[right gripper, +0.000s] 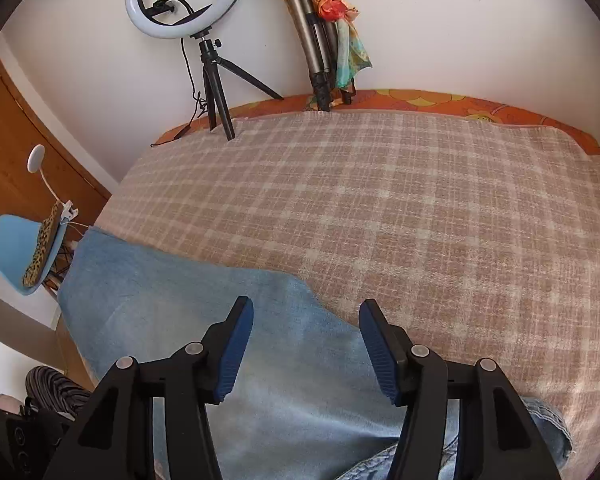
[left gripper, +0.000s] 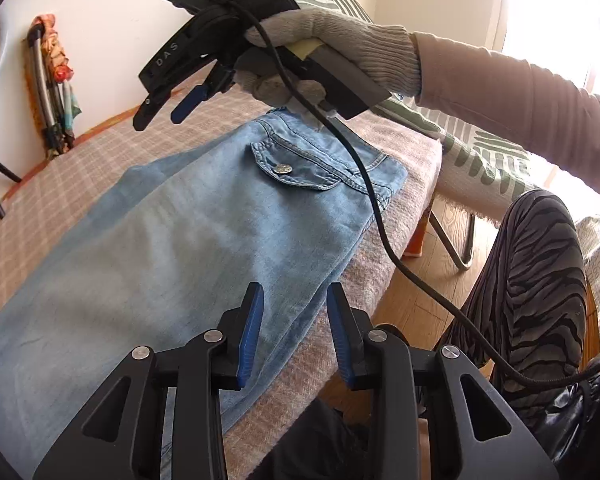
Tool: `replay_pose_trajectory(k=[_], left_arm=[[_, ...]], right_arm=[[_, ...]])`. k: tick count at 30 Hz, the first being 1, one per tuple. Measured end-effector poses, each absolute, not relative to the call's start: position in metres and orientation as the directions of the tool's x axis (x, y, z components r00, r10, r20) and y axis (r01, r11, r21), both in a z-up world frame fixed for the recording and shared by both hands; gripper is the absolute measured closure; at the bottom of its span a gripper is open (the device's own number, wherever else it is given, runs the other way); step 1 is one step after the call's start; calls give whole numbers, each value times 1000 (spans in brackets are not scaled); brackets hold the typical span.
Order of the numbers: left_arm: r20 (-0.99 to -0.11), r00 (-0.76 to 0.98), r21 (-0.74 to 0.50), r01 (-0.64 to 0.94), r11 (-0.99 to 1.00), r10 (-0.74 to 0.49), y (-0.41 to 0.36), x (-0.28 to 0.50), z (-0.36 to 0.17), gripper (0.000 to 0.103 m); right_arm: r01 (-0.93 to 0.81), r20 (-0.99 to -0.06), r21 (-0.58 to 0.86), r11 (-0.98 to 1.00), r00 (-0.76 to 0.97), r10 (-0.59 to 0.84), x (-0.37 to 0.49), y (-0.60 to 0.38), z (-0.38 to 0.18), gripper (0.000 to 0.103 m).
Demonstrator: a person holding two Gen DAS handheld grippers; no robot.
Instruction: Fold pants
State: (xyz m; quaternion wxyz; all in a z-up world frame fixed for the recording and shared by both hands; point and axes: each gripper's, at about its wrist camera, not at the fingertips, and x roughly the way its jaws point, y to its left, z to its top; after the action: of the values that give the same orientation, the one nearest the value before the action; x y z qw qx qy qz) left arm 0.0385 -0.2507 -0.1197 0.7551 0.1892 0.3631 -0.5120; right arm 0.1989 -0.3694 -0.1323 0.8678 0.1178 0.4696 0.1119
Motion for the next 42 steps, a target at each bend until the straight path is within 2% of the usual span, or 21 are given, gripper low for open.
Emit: replay_pose_trajectory(k=[7, 9, 10, 13, 17, 20, 21, 23, 26, 31, 37, 40, 42], left_arm=[[-761, 84, -228, 894, 386, -643, -265, 53, -147, 72], [-765, 41, -259, 894, 365, -642, -266, 48, -155, 72], [-760, 36, -262, 896, 358, -648, -266, 44, -158, 72], [-745, 35, -271, 897, 349, -667, -266, 40, -158, 72], [-741, 26, -294, 885, 360, -671, -267, 42, -157, 72], [-751, 45, -283, 880, 382, -659, -262, 42, -150, 72], [-748, 60, -286, 869, 403, -661, -256, 44, -145, 71], [-737, 97, -298, 842, 450, -669, -239, 51, -135, 71], [-727, 191, -283, 792, 541, -660, -205, 60, -116, 62], [-701, 353, -299, 643, 705, -619, -118, 76, -87, 54], [-699, 548, -336, 315, 888, -459, 14, 92, -74, 48], [-705, 621, -324, 146, 935, -342, 82, 93, -72, 48], [-705, 633, -386, 36, 922, -320, 131, 94, -76, 47]], right_arm=[[-94, -841, 326, 941, 425, 334, 244, -358, -175, 45], [-115, -844, 327, 938, 411, 344, 244, -352, -182, 70], [-137, -845, 329, 934, 400, 356, 245, -348, -184, 90], [-170, -849, 216, 961, 454, 271, 244, -335, -178, 103], [-85, -846, 156, 984, 503, 178, 257, -345, -174, 103], [-97, -843, 171, 980, 501, 197, 252, -346, -167, 99], [-102, -836, 152, 983, 517, 183, 247, -345, -162, 95], [-105, -820, 148, 983, 543, 181, 234, -343, -151, 72], [-109, -789, 148, 983, 587, 184, 212, -337, -134, 65], [-130, -739, 150, 980, 644, 198, 176, -314, -109, 52], [-156, -694, 140, 978, 689, 209, 139, -274, -92, 39], [-179, -678, 176, 968, 691, 251, 128, -254, -92, 39], [-194, -676, 171, 966, 690, 258, 124, -238, -95, 39]])
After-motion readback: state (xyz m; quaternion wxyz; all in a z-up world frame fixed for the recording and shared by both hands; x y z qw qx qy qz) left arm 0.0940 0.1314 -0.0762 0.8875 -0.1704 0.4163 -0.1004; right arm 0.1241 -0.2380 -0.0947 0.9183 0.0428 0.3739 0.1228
